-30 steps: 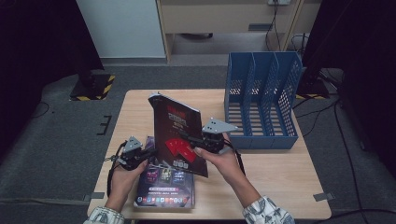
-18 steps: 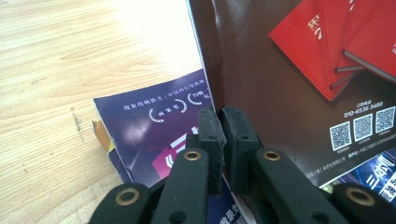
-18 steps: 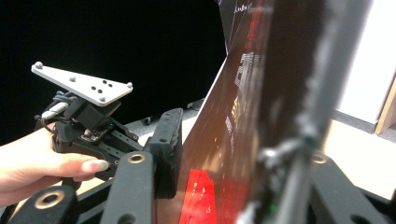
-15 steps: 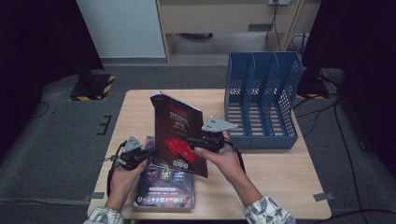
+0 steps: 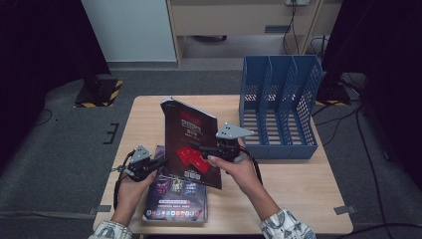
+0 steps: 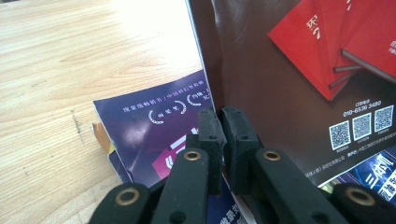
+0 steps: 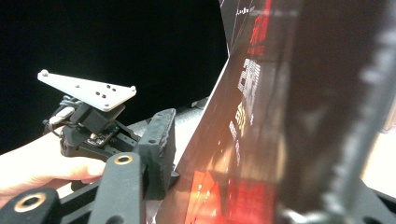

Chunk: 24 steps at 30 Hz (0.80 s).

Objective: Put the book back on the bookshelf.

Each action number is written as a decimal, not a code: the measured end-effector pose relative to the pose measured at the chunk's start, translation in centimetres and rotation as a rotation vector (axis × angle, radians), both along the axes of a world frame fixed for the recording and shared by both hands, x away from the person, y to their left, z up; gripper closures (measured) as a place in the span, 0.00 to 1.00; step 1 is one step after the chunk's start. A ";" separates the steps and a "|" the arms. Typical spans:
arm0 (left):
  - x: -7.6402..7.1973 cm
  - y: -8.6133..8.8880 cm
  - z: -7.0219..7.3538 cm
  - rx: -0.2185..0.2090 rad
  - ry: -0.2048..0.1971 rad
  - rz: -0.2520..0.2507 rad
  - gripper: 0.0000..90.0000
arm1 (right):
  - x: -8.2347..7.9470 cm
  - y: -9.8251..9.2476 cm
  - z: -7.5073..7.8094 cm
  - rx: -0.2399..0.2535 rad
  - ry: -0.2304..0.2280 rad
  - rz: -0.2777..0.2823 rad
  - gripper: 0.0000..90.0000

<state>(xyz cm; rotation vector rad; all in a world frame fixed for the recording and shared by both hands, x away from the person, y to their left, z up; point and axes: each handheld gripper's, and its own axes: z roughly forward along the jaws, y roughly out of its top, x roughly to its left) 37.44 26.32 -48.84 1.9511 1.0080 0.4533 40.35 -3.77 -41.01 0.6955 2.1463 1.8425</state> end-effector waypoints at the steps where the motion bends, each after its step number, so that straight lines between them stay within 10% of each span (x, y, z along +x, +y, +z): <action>1: 0.0 0.0 0.0 0.000 0.000 0.000 0.96 | 0.0 0.0 0.0 0.000 0.000 0.000 0.55; 24: -0.2 -0.1 0.4 0.009 -0.030 0.000 0.96 | -0.3 -0.2 0.5 -0.009 -0.036 -0.008 0.62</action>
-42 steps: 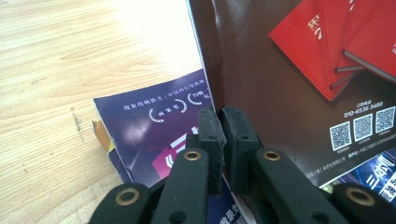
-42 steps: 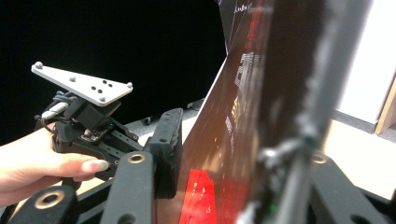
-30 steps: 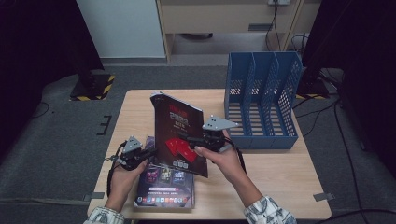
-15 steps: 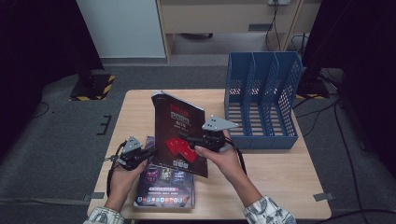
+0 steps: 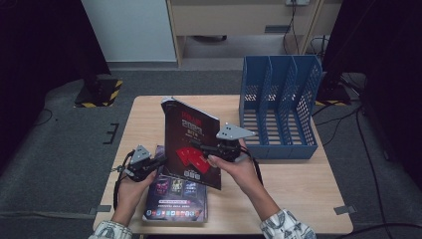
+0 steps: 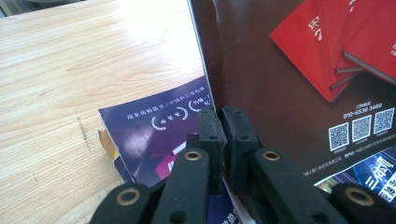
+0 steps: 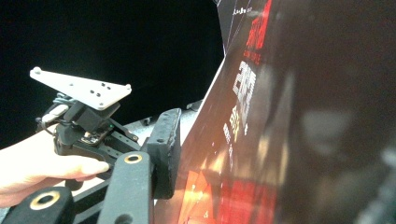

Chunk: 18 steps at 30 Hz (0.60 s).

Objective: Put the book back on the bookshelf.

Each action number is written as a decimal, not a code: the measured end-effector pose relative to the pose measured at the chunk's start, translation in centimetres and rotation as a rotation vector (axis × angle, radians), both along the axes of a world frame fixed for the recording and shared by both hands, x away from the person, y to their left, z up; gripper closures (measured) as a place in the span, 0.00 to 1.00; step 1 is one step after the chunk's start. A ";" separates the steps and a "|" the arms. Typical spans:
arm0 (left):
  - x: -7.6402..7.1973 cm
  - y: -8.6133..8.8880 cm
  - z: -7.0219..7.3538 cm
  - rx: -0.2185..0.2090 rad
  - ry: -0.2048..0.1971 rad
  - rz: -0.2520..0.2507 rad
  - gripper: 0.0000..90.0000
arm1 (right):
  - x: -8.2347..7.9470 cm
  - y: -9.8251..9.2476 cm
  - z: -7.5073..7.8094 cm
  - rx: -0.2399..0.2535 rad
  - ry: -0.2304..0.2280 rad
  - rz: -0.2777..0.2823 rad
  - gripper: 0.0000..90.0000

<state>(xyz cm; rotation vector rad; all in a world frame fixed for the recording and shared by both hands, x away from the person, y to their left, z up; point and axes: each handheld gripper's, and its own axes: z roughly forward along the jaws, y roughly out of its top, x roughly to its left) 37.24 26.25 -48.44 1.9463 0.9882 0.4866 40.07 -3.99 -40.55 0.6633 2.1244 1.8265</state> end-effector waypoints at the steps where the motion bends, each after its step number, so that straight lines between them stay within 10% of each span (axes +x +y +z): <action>1: 0.0 0.0 0.0 -0.001 -0.002 0.000 0.96 | 0.0 0.0 0.1 0.002 0.002 -0.003 0.62; 18: -0.3 -0.3 0.4 0.011 -0.036 0.000 0.97 | 0.4 -1.2 2.7 0.046 -0.029 -0.020 0.69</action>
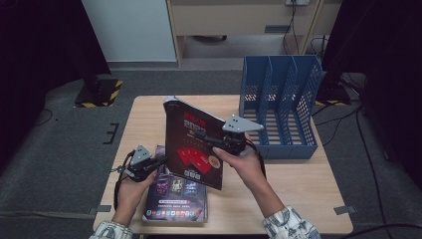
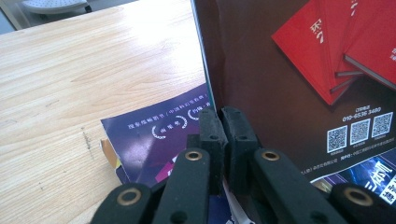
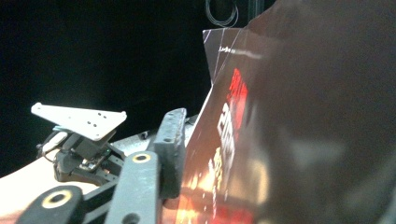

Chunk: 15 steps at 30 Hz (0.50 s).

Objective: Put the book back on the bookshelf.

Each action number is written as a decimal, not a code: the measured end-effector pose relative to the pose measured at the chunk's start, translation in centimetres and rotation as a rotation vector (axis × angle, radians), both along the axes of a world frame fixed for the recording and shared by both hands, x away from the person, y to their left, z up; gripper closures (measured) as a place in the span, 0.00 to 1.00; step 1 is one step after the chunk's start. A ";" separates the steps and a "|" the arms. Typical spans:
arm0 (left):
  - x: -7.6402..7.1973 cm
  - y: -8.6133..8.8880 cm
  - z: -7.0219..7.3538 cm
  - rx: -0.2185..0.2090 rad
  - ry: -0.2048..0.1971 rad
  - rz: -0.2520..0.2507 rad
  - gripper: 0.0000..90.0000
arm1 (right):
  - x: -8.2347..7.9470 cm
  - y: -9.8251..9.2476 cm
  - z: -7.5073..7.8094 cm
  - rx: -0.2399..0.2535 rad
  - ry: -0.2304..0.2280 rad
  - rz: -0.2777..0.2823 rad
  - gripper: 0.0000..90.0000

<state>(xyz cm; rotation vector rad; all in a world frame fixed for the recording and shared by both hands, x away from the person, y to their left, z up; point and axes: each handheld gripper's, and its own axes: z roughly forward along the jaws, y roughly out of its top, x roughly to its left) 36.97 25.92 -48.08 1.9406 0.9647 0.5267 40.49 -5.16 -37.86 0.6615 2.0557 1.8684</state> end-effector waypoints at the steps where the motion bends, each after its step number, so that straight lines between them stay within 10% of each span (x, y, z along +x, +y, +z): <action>1: 0.0 0.0 0.0 0.000 0.000 0.001 0.97 | 0.1 0.0 0.0 0.001 0.000 0.001 0.71; 12: 0.2 0.0 -0.3 -0.003 0.004 0.015 0.93 | -0.1 0.2 0.0 -0.022 -0.007 -0.033 0.96; 15: 0.4 -0.1 -0.6 -0.019 0.011 0.056 0.68 | -0.4 0.6 0.1 -0.026 -0.021 -0.030 0.97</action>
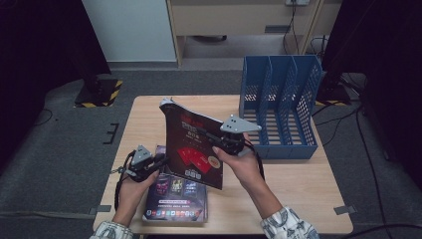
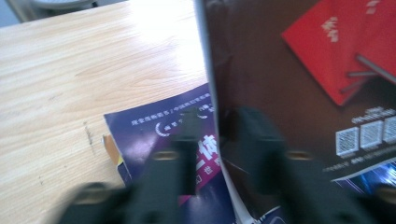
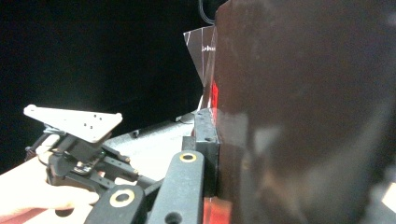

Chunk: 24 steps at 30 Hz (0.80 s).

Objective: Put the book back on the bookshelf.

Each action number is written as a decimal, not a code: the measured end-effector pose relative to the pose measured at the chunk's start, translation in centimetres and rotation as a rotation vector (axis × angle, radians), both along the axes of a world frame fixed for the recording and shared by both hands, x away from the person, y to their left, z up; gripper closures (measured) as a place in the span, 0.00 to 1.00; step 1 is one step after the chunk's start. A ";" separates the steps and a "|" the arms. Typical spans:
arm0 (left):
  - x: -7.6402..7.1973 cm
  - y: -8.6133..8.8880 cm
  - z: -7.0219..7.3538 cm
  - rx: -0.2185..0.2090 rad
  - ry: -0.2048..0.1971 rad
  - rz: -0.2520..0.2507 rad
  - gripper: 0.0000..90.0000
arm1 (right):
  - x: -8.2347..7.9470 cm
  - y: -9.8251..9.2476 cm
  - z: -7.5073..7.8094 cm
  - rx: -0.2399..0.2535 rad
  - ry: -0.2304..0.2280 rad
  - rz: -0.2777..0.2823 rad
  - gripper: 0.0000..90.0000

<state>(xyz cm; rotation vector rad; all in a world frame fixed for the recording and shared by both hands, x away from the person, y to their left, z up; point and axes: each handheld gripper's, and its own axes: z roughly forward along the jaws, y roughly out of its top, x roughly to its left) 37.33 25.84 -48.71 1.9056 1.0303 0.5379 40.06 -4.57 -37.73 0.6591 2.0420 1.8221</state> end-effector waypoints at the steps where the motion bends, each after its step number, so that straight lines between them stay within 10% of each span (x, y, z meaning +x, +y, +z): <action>1: 0.1 0.1 0.0 -0.013 0.002 0.015 0.59 | -0.1 0.1 0.1 -0.003 -0.009 0.000 0.97; 7: 0.5 0.9 -0.4 -0.051 0.017 0.094 0.29 | -0.7 0.0 1.2 0.021 -0.064 -0.017 0.97; 24: 0.6 2.1 -0.7 -0.081 0.045 0.165 0.19 | 0.9 -2.1 4.2 0.073 -0.118 -0.112 0.97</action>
